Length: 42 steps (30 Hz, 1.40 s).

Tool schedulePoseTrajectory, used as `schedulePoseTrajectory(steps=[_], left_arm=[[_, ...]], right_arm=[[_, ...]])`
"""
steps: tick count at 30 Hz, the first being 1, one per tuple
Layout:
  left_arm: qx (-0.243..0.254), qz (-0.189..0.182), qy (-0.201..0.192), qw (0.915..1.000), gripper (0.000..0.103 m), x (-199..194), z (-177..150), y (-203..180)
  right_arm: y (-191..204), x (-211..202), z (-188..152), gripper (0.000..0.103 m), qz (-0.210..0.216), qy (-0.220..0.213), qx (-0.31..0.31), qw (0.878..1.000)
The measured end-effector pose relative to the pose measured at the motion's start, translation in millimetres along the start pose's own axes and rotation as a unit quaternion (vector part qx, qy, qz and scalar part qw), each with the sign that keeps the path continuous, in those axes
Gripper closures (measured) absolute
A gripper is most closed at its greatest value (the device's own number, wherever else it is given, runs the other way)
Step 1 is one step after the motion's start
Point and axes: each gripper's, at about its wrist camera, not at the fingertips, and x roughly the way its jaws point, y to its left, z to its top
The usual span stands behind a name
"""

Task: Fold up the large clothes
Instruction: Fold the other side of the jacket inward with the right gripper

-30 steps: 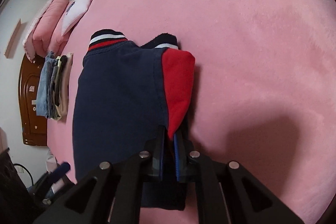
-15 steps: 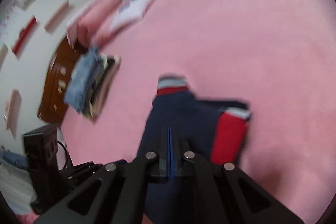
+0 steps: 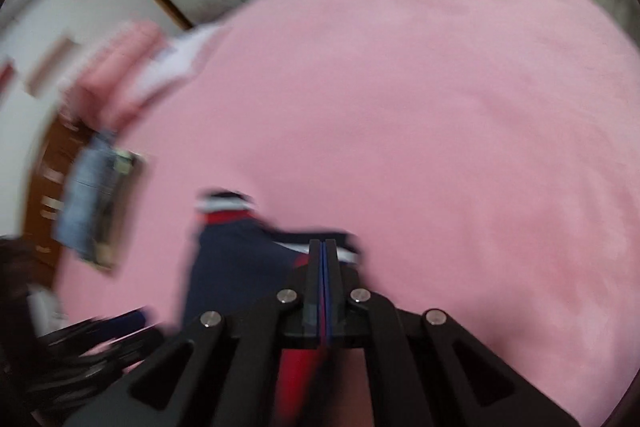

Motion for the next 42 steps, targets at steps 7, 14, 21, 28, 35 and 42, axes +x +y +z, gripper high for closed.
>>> schedulePoseTrajectory(steps=[7, 14, 21, 28, 35, 42], left_arm=[[-0.033, -0.011, 0.003, 0.9994, 0.079, 55, 49, 9], [-0.04, 0.002, -0.016, 0.999, 0.096, 20, 35, 29], [-0.018, -0.054, 0.056, 0.9968, 0.096, 17, -3, 6], [0.026, -0.001, 0.041, 0.9988, 0.096, 17, -45, -7], [0.024, 0.004, 0.059, 0.998, 0.096, -8, -57, -7], [0.035, -0.004, 0.086, 0.9956, 0.094, -5, -90, -12]], right_arm=[[20, 51, -22, 0.103, -0.011, 0.082, -0.024, 0.996], [6, 7, -14, 0.103, -0.107, 0.048, -0.015, 0.993], [41, 0, -41, 0.103, 0.041, 0.105, -0.017, 0.994], [49, 5, -82, 0.103, -0.034, 0.129, -0.037, 0.99], [47, -24, -89, 0.103, -0.102, 0.099, -0.06, 0.988], [51, -20, -107, 0.103, -0.092, 0.098, -0.033, 0.99]])
